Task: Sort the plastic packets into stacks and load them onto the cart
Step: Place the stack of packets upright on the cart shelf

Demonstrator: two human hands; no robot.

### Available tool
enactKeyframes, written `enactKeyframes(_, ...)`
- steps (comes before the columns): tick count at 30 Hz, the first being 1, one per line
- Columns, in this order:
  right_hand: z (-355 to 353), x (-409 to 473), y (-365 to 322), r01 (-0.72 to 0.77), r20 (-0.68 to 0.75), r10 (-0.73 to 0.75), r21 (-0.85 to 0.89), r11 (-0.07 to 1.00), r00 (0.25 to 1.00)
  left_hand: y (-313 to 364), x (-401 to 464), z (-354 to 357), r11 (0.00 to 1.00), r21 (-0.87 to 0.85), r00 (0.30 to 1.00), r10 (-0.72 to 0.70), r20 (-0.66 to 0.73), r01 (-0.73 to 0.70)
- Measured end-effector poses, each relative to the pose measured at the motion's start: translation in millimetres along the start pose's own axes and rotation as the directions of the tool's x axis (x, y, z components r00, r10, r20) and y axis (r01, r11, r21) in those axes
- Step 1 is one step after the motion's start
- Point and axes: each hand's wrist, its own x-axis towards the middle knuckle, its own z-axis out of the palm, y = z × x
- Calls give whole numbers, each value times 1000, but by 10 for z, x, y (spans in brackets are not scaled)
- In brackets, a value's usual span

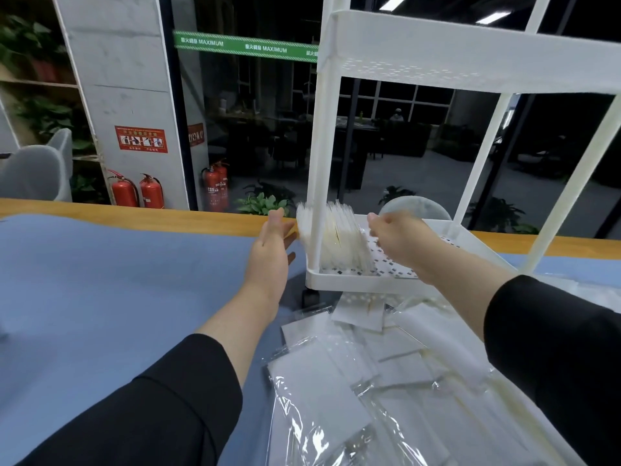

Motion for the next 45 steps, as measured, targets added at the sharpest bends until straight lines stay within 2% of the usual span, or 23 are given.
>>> enactKeyframes(2, -60, -92, -32, 105, -92, -118, -138, 985, 989, -5, 0, -19, 999, 13, 998, 34, -47, -34)
enactKeyframes(5, -184, -246, -52, 104, -199, -128, -127, 986, 972, 35, -39, -39, 993, 81, 985, 95, -143, -84)
enactKeyframes(6, -237, -317, -54, 122, -193, -137, -88, 989, 972, 67, -68, -43, 991, 93, 979, 109, -172, -94)
enactKeyframes(12, -488, -1097, 98, 301, -104, -318, -147, 942, 942, 328, -386, -115, 983, 156, 945, 139, -296, -96)
enactKeyframes(15, -581, -1508, 237, 298, -28, -305, -146, 943, 952, 454, -705, -124, 964, 237, 938, 187, -291, -119)
enactKeyframes(17, -607, -1743, 339, 290, 41, -288, -160, 943, 957, 500, -972, -116, 968, 229, 939, 175, -297, -108)
enactKeyframes(19, -605, -1926, 399, 301, 101, -286, -189, 935, 953, 543, -1229, -81, 965, 250, 960, 137, -244, -74)
enactKeyframes(22, -514, -2117, 476, 352, 223, -299, -263, 898, 928, 527, -1511, -17, 903, 429, 1000, 14, -18, -5)
enactKeyframes(24, -420, -2206, 517, 398, 314, -311, -264, 879, 897, 434, -1694, -13, 776, 629, 987, -63, 150, -46)
enactKeyframes(26, -328, -2235, 562, 421, 391, -304, -262, 868, 869, 318, -1818, -88, 591, 794, 966, -90, 244, -146)
enactKeyframes(28, -272, -2239, 589, 468, 454, -301, -317, 825, 839, 278, -1901, -196, 455, 855, 934, -121, 336, -249)
enactKeyframes(30, -268, -2239, 610, 500, 488, -302, -348, 793, 819, 298, -1915, -278, 368, 879, 882, -240, 406, -304)
enactKeyframes(32, -289, -2253, 644, 527, 523, -298, -369, 766, 799, 323, -1904, -308, 310, 891, 846, -321, 426, -332)
enactKeyframes(34, -305, -2258, 685, 556, 577, -280, -381, 738, 767, 334, -1893, -301, 286, 885, 830, -330, 450, -366)
enactKeyframes(36, -307, -2289, 659, 559, 589, -258, -412, 720, 766, 307, -1885, -313, 274, 881, 826, -322, 463, -386)
enactKeyframes(38, -292, -2319, 621, 522, 526, -258, -446, 727, 810, 269, -1862, -350, 260, 885, 836, -308, 455, -386)
enactKeyframes(40, -278, -2317, 598, 497, 426, -319, -416, 762, 846, 246, -1824, -379, 259, 893, 858, -277, 433, -367)
enactKeyframes(42, -273, -2297, 600, 493, 359, -367, -382, 782, 858, 272, -1815, -371, 258, 902, 880, -245, 407, -346)
enactKeyframes(45, -270, -2279, 607, 497, 313, -399, -365, 787, 862, 332, -1855, -333, 204, 904, 881, -223, 417, -376)
